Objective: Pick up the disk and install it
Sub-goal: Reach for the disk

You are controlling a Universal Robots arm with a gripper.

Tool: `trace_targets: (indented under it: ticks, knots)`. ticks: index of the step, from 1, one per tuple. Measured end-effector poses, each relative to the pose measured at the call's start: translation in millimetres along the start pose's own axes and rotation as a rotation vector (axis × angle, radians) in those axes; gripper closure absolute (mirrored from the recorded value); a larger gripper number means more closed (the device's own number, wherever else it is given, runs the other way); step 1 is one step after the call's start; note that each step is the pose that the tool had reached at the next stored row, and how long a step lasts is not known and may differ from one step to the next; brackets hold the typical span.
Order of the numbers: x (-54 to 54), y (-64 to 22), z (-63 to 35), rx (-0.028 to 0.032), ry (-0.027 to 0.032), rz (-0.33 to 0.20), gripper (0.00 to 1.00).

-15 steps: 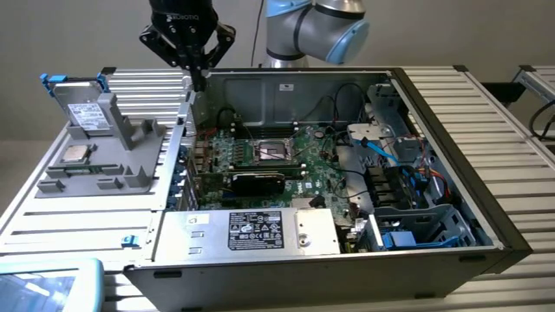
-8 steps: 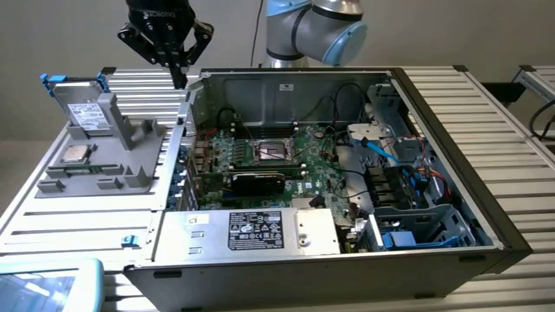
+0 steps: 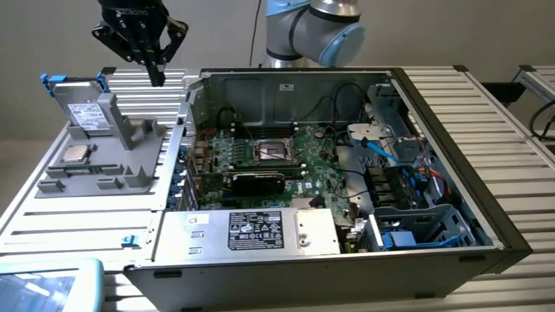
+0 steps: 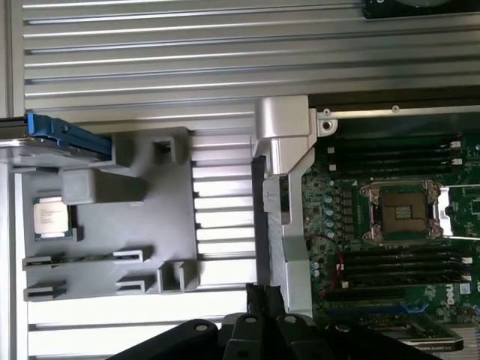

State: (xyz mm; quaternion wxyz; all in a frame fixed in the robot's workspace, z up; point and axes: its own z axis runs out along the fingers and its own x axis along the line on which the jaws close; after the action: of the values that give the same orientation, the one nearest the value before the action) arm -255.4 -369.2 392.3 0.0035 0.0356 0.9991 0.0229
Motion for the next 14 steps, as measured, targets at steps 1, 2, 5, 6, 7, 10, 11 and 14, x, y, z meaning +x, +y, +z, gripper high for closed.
trace_targets:
  ticks: [1, 2, 5, 6, 7, 10, 11, 14]
  knots:
    - [4.4, 0.6, 0.1, 0.0, 0.0003, 0.0, 0.89]
    - [9.4, 1.3, 0.0, 0.0, 0.0008, 0.0, 0.89]
    - [22.4, 2.7, 0.0, 0.0005, 0.007, 0.0, 0.89]
    - [26.3, 3.1, 0.1, 0.0007, 0.011, 0.0, 0.89]
    - [30.0, 3.7, 0.0, 0.0011, 0.0161, 0.001, 0.89]
    - [38.0, 7.6, -0.4, 0.0026, 0.0368, 0.002, 0.89]
    - [40.0, 10.2, -0.4, 0.003, 0.0415, 0.002, 0.89]
    - [45.9, 19.2, 0.0, 0.0034, 0.0449, 0.002, 0.89]
